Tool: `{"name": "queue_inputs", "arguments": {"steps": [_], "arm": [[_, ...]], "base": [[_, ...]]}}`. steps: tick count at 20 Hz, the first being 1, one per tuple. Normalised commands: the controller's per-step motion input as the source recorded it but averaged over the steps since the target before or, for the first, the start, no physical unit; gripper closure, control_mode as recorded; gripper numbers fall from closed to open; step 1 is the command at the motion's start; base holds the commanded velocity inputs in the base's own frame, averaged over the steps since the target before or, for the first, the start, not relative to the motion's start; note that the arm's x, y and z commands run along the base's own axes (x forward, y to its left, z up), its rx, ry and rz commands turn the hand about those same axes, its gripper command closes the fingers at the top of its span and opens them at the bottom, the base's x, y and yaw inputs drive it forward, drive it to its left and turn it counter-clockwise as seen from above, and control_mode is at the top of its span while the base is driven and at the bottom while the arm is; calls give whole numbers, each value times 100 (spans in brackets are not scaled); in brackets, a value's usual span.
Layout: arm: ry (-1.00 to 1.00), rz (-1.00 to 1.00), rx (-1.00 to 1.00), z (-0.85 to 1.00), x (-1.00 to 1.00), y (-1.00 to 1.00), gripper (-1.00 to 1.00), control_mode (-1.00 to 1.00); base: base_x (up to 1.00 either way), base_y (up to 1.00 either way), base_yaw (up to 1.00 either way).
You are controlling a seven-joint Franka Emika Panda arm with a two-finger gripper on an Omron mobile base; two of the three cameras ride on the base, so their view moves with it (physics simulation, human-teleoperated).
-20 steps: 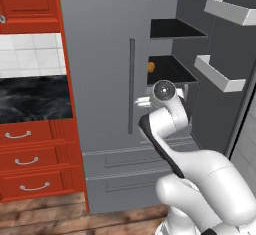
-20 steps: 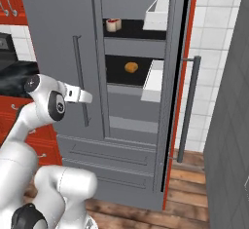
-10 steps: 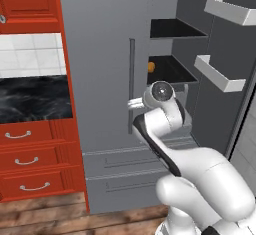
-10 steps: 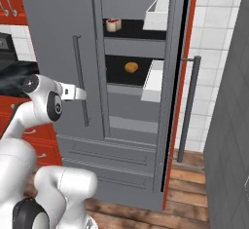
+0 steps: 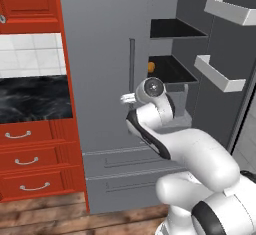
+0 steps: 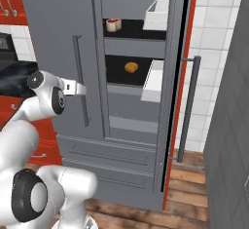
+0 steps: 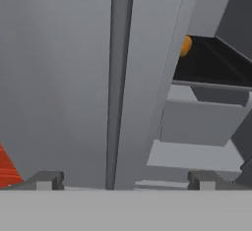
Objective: Gather the onion and potato from the fridge and place them on a tray on the dining counter. Then gather the steak and fish from the fridge and place them on the other tray.
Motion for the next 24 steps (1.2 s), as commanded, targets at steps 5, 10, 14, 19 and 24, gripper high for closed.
{"name": "queue_inputs", "arguments": {"steps": [5, 10, 14, 19, 24], "arm": [[-1, 0, 3, 0, 45, 2, -100, -100], [-3, 0, 2, 0, 47, 5, -100, -100], [-3, 0, 1, -6, 46, 16, -100, -100], [0, 0, 1, -6, 49, 9, -100, -100], [0, 0, 0, -14, 50, 0, -100, -100]], "base": [[0, 0, 0], [0, 0, 0], [0, 0, 0], [0, 0, 0], [0, 0, 0]]}}
